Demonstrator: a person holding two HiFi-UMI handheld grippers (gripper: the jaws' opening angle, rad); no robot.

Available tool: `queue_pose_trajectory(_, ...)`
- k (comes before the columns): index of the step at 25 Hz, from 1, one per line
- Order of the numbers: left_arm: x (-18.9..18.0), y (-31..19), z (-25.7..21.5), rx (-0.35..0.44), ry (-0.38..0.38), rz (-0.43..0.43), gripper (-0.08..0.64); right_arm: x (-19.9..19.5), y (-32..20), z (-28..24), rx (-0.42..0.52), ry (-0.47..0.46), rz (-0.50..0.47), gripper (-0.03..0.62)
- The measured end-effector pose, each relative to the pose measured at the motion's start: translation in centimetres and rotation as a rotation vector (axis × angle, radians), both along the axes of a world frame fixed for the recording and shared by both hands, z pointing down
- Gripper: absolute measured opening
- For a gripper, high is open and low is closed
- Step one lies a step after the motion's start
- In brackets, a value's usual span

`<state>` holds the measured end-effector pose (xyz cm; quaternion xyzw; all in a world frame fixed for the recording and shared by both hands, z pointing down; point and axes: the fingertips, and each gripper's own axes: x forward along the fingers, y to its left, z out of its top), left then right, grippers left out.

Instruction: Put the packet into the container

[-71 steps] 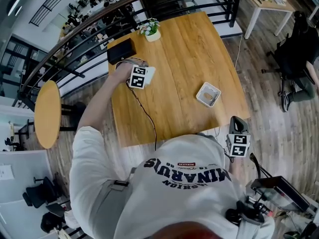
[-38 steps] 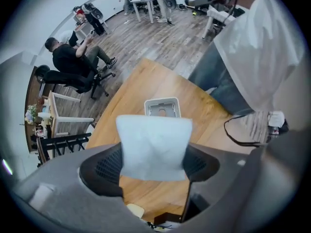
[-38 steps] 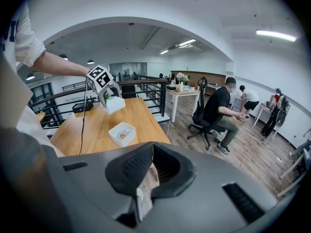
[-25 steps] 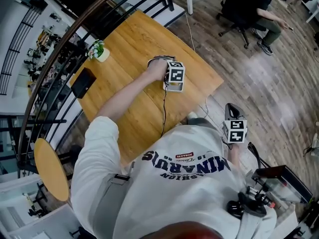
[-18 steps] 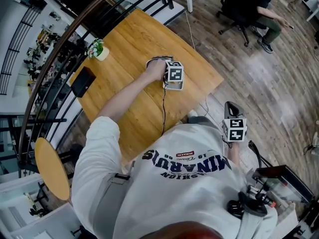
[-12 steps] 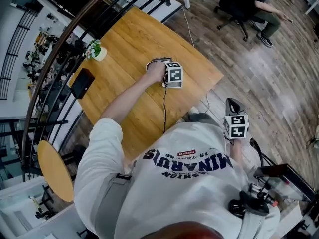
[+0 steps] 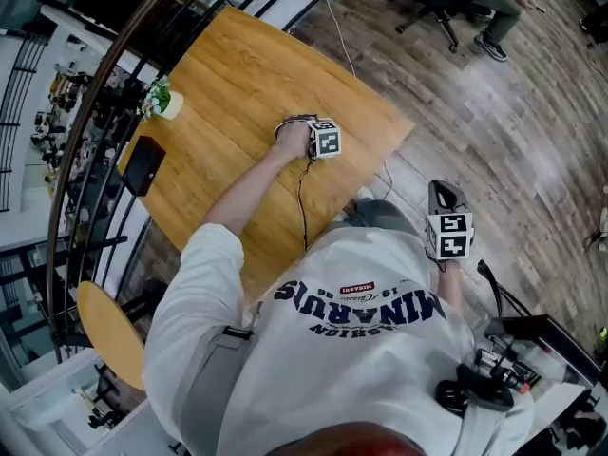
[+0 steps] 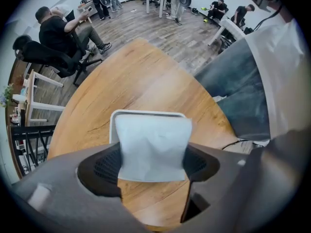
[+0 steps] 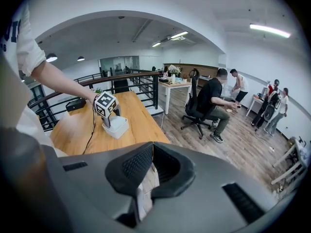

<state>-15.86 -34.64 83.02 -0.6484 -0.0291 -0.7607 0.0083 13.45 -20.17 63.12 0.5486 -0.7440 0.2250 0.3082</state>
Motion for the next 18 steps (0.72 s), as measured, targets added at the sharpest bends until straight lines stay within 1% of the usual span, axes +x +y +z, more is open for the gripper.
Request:
queue_pose_trajectory(3,0.0,-0.4,1.3,-0.003,0.003,-0.024,0.359,0.6,0.6,0.2,-0.012,0.004,0.023,0.009)
queue_pose_trajectory(7,-0.3,-1.1,2.6,0.014,-0.009,-0.022,0.36,1.3,1.1,0.5,-0.026,0.002,0.053,0.009)
queue_pose_trajectory(11,-0.2,-1.2,3.5,0.053,-0.012,0.001,0.375,1.8,1.5,1.0,-0.046,-0.004,0.075,0.009)
queue_pose_trajectory(14,-0.4,-1.0,4.1,0.085,-0.011,0.029,0.39,1.4,1.6,1.5,-0.056,-0.015,0.078,0.009)
queue_pose_trajectory(18,-0.7,-0.9,4.1,0.082,-0.028,0.03,0.39,0.8,1.2,1.6,-0.053,-0.021,0.074,0.009)
